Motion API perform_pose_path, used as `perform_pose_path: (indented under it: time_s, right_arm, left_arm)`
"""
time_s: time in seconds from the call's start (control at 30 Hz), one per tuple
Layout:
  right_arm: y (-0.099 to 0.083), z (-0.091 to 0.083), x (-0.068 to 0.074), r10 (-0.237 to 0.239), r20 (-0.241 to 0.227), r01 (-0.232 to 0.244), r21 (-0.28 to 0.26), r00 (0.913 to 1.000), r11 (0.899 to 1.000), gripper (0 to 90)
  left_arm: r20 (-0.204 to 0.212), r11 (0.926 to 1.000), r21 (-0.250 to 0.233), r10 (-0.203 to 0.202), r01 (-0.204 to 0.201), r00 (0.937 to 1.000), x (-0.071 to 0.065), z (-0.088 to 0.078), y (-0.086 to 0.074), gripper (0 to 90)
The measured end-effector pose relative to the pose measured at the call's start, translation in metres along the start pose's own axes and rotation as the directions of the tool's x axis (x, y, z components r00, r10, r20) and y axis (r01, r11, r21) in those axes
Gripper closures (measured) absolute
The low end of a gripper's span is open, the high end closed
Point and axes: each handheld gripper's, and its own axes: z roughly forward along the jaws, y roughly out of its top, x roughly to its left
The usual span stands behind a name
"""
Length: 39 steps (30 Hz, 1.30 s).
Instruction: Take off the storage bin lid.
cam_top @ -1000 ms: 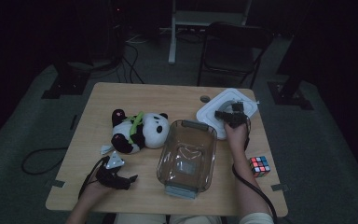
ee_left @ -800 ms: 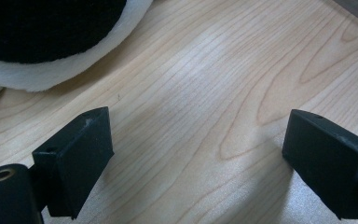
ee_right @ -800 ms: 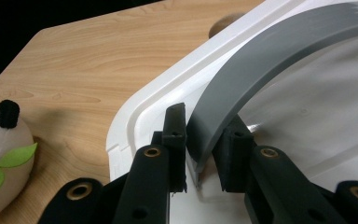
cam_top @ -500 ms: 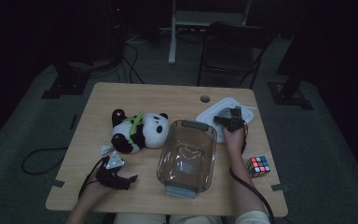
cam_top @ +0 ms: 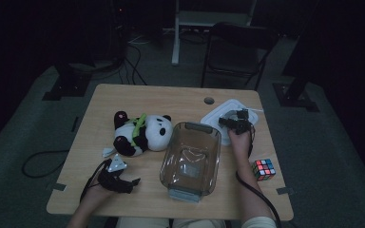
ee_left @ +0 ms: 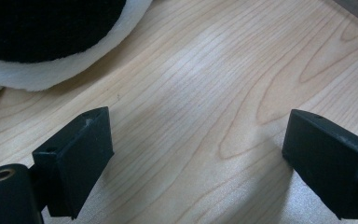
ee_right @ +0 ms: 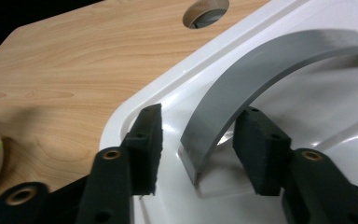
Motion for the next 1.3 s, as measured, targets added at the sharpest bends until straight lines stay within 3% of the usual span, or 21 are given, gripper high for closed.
perform_pose_path:
  time_s: [0.07, 0.23, 0.4, 0.53, 0.63, 1.03, 1.17, 1.23, 1.3]
  right_arm:
    - [0.003, -0.004, 0.002, -0.006, 0.027, 0.005, 0.020, 0.9996, 1.000, 40.8]
    - [0.004, -0.011, 0.009, -0.053, 0.055, 0.052, 0.034, 0.9970, 0.998, 31.7]
    - [0.004, -0.015, 0.015, -0.076, 0.057, 0.073, 0.041, 0.9955, 0.996, 23.2]
    - [0.004, -0.019, 0.023, -0.120, 0.065, 0.116, 0.051, 0.9907, 0.992, 18.2]
    - [0.004, -0.024, 0.028, -0.132, 0.028, 0.131, 0.049, 0.9908, 0.990, 13.2]
    - [0.003, -0.046, 0.041, -0.201, -0.018, 0.201, 0.024, 0.9795, 0.979, 12.7]
    - [0.000, -0.053, 0.045, -0.241, -0.002, 0.241, 0.015, 0.9706, 0.970, 13.1]
    - [-0.002, -0.057, 0.048, -0.283, 0.026, 0.283, -0.004, 0.9589, 0.959, 13.8]
    - [-0.004, -0.061, 0.050, -0.289, 0.013, 0.289, -0.018, 0.9572, 0.957, 13.7]
  left_arm:
    - [0.000, 1.0000, 0.000, 0.000, 0.000, 1.0000, 0.000, 0.000, 0.000, 9.3]
    - [0.000, 1.0000, 0.000, 0.000, 0.000, 1.0000, 0.000, 0.000, 0.000, 9.3]
    - [0.000, 1.0000, 0.000, 0.000, 0.000, 1.0000, 0.000, 0.000, 0.000, 9.3]
    - [0.000, 1.0000, 0.000, 0.000, 0.000, 1.0000, 0.000, 0.000, 0.000, 9.3]
    - [0.000, 1.0000, 0.000, 0.000, 0.000, 1.0000, 0.000, 0.000, 0.000, 9.3]
    - [0.000, 1.0000, 0.000, 0.000, 0.000, 1.0000, 0.000, 0.000, 0.000, 9.3]
    - [0.000, 1.0000, 0.000, 0.000, 0.000, 1.0000, 0.000, 0.000, 0.000, 9.3]
    - [0.000, 1.0000, 0.000, 0.000, 0.000, 1.0000, 0.000, 0.000, 0.000, 9.3]
    - [0.001, 1.0000, 0.000, 0.002, -0.002, 1.0000, 0.000, 0.000, 0.000, 9.3]
